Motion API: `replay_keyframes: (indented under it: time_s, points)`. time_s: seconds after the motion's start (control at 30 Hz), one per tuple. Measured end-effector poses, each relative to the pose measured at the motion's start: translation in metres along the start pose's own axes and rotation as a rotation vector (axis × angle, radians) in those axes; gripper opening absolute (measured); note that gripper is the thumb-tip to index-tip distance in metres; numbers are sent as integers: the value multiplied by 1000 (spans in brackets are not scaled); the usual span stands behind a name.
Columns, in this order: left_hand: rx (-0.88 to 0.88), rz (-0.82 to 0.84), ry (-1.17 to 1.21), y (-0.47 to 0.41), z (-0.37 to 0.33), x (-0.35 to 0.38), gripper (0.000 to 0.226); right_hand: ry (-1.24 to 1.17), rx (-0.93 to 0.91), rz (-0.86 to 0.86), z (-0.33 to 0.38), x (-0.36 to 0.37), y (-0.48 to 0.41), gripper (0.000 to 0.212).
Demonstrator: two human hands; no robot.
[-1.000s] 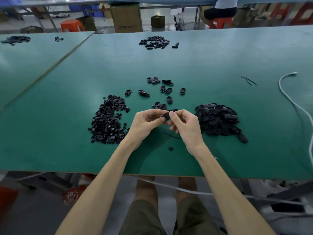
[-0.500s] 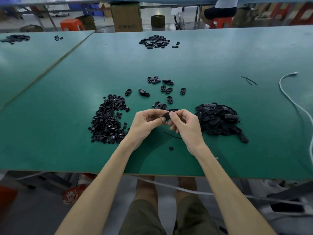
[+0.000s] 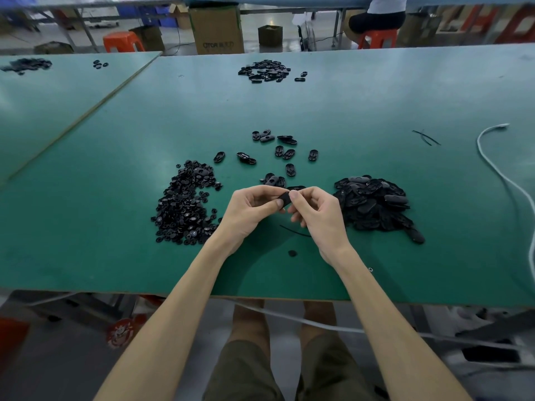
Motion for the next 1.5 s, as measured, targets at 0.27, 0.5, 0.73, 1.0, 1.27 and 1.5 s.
replay_keyframes:
  time_s: [0.27,0.5,0.73,1.0,1.27,1.5]
  points:
    - [7,-11,-34,-1,1,1,18,9,-7,-11,1,0,0,16]
    - [50,-135,-169,-9,-14,-2,16,42,8,-41,1,-2,0,12]
    - [118,-124,-394,-41,-52,55,14,-15,20,-18,1,1,-1,12]
    - [35,64,-395,-64,-48,102,42,27,96,-72,-4,-2,-2,32]
    - [-129,-271,-875,-62,-33,-3,23,36,24,-51,0,-1,-1,11]
    - [-148,-217,-1032,-50,-20,-19,16,45,31,-46,2,-1,2,9]
Point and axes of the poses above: each hand's wrist, its own y-axis away from the middle knuckle, its own x-axis out of the palm, z = x × y, the point moved 9 cm from there along -y, towards the middle knuckle, and after that the axes turned 2 degrees about z, right-handed, at the moved point
